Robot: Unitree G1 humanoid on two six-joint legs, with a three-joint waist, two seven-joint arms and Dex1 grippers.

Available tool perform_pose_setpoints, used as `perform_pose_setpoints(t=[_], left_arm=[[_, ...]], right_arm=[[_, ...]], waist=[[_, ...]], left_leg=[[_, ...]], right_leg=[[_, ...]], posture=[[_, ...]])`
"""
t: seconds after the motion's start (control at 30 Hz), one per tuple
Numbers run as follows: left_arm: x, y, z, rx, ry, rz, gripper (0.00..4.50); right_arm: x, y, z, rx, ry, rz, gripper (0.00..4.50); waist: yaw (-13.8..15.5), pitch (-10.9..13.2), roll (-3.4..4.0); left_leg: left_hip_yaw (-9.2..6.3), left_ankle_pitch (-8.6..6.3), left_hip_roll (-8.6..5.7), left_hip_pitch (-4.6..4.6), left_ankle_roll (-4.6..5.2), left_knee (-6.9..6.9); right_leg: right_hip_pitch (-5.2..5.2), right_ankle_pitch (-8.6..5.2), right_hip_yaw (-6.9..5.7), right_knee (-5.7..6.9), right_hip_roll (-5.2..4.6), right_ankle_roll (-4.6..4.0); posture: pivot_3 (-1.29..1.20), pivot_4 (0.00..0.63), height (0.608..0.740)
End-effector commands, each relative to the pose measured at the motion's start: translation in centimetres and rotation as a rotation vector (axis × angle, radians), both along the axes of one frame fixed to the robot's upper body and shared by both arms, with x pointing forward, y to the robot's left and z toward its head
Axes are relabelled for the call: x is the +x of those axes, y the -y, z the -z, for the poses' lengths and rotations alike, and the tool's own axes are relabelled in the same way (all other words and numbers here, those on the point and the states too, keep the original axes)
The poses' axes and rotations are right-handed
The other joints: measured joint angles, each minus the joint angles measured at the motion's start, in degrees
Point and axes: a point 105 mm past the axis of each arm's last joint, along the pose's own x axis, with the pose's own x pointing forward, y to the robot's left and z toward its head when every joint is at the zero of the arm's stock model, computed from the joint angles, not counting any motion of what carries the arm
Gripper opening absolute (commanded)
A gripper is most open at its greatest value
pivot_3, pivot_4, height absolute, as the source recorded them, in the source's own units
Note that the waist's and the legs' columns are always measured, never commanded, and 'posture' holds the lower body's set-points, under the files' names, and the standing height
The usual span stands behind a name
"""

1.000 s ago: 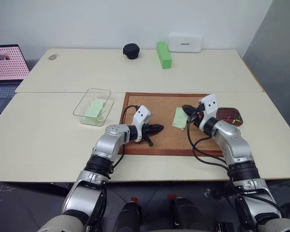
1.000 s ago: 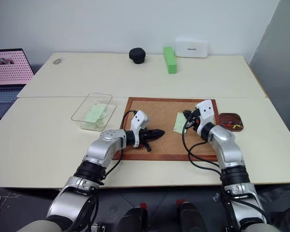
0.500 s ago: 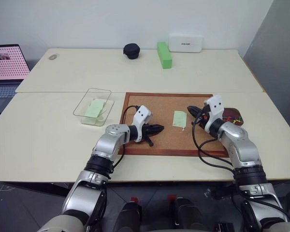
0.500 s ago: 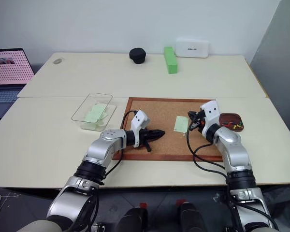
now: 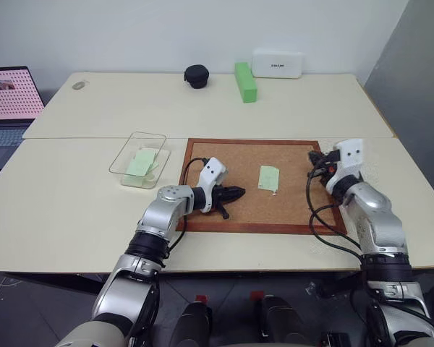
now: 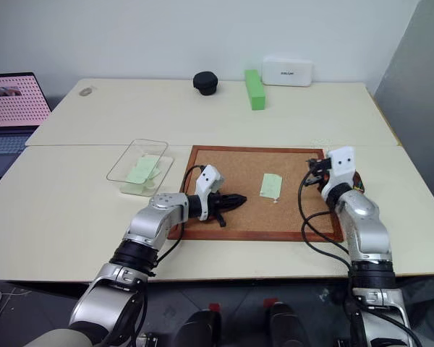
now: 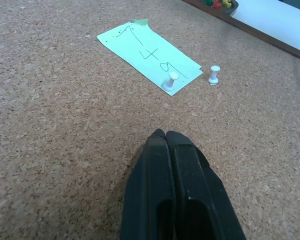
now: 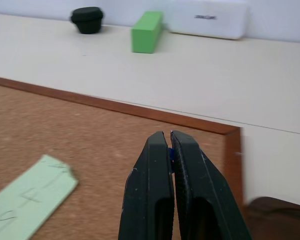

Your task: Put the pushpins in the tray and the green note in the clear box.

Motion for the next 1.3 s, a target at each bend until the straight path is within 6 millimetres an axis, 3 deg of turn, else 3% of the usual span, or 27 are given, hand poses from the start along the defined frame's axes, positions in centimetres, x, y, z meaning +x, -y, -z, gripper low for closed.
perform_pose_setpoints(t=[0.03,0.17,0.4,0.53,0.8,1.1,1.13,1.3], left_arm=[[-1.1,0.5,1.6,0.031,-0.057,0.037,0.00],[-1.0,0.6,1.5,0.029,-0.054,0.043,0.00],[-1.0,0.8,1.5,0.025,-0.050,0.049,0.00],[-1.0,0.7,1.5,0.025,-0.050,0.052,0.00],[-1.1,0.7,1.5,0.028,-0.049,0.052,0.00],[-1.0,0.7,1.4,0.030,-0.044,0.053,0.00],[-1.1,0.8,1.3,0.030,-0.043,0.055,0.00],[-1.1,0.7,1.3,0.031,-0.045,0.055,0.00]], right_arm=[[-0.9,-0.4,-1.4,-0.006,0.051,-0.022,0.05],[-1.2,1.0,-1.2,-0.029,0.037,0.044,0.05],[-0.6,7.3,-0.8,-0.099,-0.001,0.360,0.05],[-0.5,8.6,-0.9,-0.107,-0.007,0.402,0.05],[-0.2,8.9,-0.2,-0.089,-0.048,0.395,0.05],[0.7,7.3,0.6,-0.054,-0.090,0.306,0.05],[0.8,7.2,0.6,-0.054,-0.092,0.304,0.53],[1.0,7.1,0.8,-0.067,-0.093,0.303,1.40]], waist=[[0.00,0.00,0.00],[0.00,0.00,0.00],[0.13,0.00,0.00],[0.03,0.00,0.00],[0.03,0.00,0.00],[0.03,0.00,0.00],[0.04,0.00,0.00],[0.03,0.00,0.00]], left_leg=[[0.00,0.00,0.01,0.00,0.00,-0.01],[0.00,0.00,0.00,0.00,0.00,0.00],[0.00,0.00,-0.02,-0.02,0.00,0.00],[0.02,0.00,-0.02,-0.01,0.00,0.00],[0.02,0.00,-0.02,-0.03,0.01,0.00],[0.02,0.00,-0.02,-0.03,0.01,0.00],[0.02,0.00,-0.02,-0.03,0.01,0.00],[0.02,0.00,-0.02,-0.03,0.01,0.00]], right_leg=[[0.00,0.00,0.00,0.00,0.01,0.00],[0.00,-0.01,0.01,0.00,0.00,0.00],[0.00,-0.01,0.00,-0.02,-0.02,0.00],[0.00,-0.01,0.02,-0.01,-0.02,0.00],[0.00,-0.01,0.02,-0.02,-0.01,0.00],[0.00,-0.01,0.01,-0.02,-0.01,0.00],[0.00,-0.01,0.01,-0.03,-0.01,0.00],[0.00,-0.01,0.02,-0.02,-0.01,0.00]], posture=[[0.00,0.150,0.740],[0.00,0.150,0.740],[0.00,0.150,0.740],[0.00,0.150,0.740],[0.00,0.150,0.740],[0.00,0.150,0.740],[0.00,0.150,0.740],[0.00,0.150,0.740]])
